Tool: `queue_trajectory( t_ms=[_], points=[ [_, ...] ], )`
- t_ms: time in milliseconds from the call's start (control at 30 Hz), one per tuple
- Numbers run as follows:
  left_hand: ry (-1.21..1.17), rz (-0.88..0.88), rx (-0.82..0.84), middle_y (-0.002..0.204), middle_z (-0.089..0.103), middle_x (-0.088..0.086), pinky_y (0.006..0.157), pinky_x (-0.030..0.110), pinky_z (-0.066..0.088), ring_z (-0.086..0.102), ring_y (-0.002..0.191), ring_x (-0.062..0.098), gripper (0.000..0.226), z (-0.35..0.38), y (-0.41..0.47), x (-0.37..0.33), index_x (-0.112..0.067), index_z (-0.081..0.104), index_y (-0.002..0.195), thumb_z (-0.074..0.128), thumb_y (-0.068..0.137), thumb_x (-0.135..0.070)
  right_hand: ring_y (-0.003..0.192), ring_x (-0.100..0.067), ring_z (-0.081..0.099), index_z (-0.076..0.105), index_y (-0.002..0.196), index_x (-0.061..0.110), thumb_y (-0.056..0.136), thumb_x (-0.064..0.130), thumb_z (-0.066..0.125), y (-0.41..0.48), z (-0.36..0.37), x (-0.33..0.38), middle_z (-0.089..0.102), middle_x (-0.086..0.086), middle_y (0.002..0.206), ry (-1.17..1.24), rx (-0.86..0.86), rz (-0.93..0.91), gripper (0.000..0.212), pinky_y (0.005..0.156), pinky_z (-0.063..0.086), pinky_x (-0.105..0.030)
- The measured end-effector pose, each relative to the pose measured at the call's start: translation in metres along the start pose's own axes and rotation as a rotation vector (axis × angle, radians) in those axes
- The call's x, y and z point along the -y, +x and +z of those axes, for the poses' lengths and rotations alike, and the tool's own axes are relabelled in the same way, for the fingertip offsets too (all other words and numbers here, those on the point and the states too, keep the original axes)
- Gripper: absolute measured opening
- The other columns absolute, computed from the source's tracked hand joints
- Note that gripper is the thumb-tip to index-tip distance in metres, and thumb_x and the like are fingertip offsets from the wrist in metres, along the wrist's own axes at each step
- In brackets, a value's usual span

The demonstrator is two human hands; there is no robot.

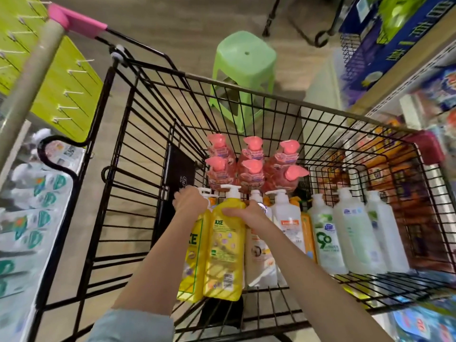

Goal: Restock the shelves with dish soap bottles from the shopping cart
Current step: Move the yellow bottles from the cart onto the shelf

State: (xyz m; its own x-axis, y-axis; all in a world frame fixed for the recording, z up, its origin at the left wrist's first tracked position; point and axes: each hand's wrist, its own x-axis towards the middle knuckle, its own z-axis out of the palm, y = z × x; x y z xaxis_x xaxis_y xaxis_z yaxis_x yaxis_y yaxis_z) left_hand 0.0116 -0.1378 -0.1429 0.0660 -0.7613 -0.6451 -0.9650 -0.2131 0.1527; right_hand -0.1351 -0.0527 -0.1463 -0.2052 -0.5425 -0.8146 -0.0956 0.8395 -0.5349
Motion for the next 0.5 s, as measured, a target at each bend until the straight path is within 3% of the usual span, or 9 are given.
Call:
queue_trajectory(
  t_ms=[67, 100, 200, 267, 333, 400, 500],
  points=[
    [-0.108, 0.025, 0.053, 0.128, 0.054, 0.015, 0.099, 0.040, 0.042, 0.048, 0.118, 0.032, 0.053, -0.003, 0.002, 0.000, -0.010, 0.054, 0.124, 0.064, 0.075, -0.030, 0.120, -0.027, 0.053, 0.034, 0.141, 0.003, 0.048, 0.055, 0.087, -0.002, -0.008, -0.002, 0.048, -0.009, 0.138, 0.061, 0.021, 0.020, 0.119, 0.094, 0.049, -0.041],
    [-0.174, 0.051, 0.075, 0.124, 0.057, 0.012, 0.095, 0.036, 0.044, 0.052, 0.112, 0.029, 0.052, -0.003, 0.003, 0.001, -0.012, 0.057, 0.121, 0.066, 0.073, -0.029, 0.122, -0.027, 0.050, 0.033, 0.141, 0.003, 0.054, 0.051, 0.087, -0.004, -0.012, -0.003, 0.046, -0.009, 0.139, 0.076, 0.030, 0.028, 0.113, 0.094, 0.048, -0.040],
    [-0.312, 0.127, 0.158, 0.122, 0.055, 0.010, 0.083, 0.032, 0.044, 0.050, 0.096, 0.021, 0.051, -0.006, -0.002, 0.000, -0.010, 0.051, 0.127, 0.065, 0.079, -0.021, 0.132, -0.029, 0.040, 0.023, 0.146, 0.003, 0.067, 0.039, 0.084, -0.005, -0.024, -0.011, 0.036, -0.010, 0.147, 0.149, 0.045, 0.060, 0.107, 0.091, 0.042, -0.035],
    [-0.316, 0.188, 0.225, 0.113, 0.055, 0.007, 0.076, 0.031, 0.044, 0.050, 0.091, 0.018, 0.049, -0.009, -0.002, 0.000, -0.009, 0.048, 0.127, 0.064, 0.082, -0.019, 0.132, -0.030, 0.040, 0.017, 0.149, 0.008, 0.057, 0.043, 0.088, -0.008, -0.028, -0.013, 0.032, -0.009, 0.150, 0.204, 0.065, 0.074, 0.121, 0.099, 0.043, -0.040],
    [-0.299, 0.251, 0.328, 0.108, 0.050, -0.002, 0.066, 0.024, 0.042, 0.049, 0.093, 0.016, 0.056, -0.014, -0.005, 0.000, -0.009, 0.041, 0.134, 0.065, 0.085, -0.019, 0.127, -0.030, 0.046, 0.020, 0.148, 0.015, 0.048, 0.044, 0.091, -0.009, -0.031, -0.015, 0.038, -0.008, 0.148, 0.262, 0.076, 0.089, 0.126, 0.094, 0.048, -0.046],
    [-0.286, 0.261, 0.476, 0.123, 0.043, -0.005, 0.073, 0.023, 0.043, 0.048, 0.108, 0.017, 0.075, -0.022, -0.006, 0.005, -0.013, 0.030, 0.143, 0.072, 0.082, -0.027, 0.117, -0.029, 0.054, 0.028, 0.145, 0.015, 0.048, 0.039, 0.092, -0.009, -0.032, -0.018, 0.048, -0.007, 0.139, 0.337, 0.072, 0.068, 0.119, 0.078, 0.053, -0.041],
    [-0.226, 0.282, 0.633, 0.138, 0.048, -0.005, 0.104, 0.039, 0.041, 0.050, 0.122, 0.019, 0.090, -0.033, 0.000, 0.015, -0.021, 0.039, 0.131, 0.086, 0.060, -0.048, 0.110, -0.027, 0.060, 0.039, 0.139, 0.015, 0.033, 0.046, 0.095, -0.013, -0.035, -0.021, 0.057, -0.005, 0.129, 0.360, 0.062, 0.051, 0.123, 0.086, 0.054, -0.044]
  ],
)
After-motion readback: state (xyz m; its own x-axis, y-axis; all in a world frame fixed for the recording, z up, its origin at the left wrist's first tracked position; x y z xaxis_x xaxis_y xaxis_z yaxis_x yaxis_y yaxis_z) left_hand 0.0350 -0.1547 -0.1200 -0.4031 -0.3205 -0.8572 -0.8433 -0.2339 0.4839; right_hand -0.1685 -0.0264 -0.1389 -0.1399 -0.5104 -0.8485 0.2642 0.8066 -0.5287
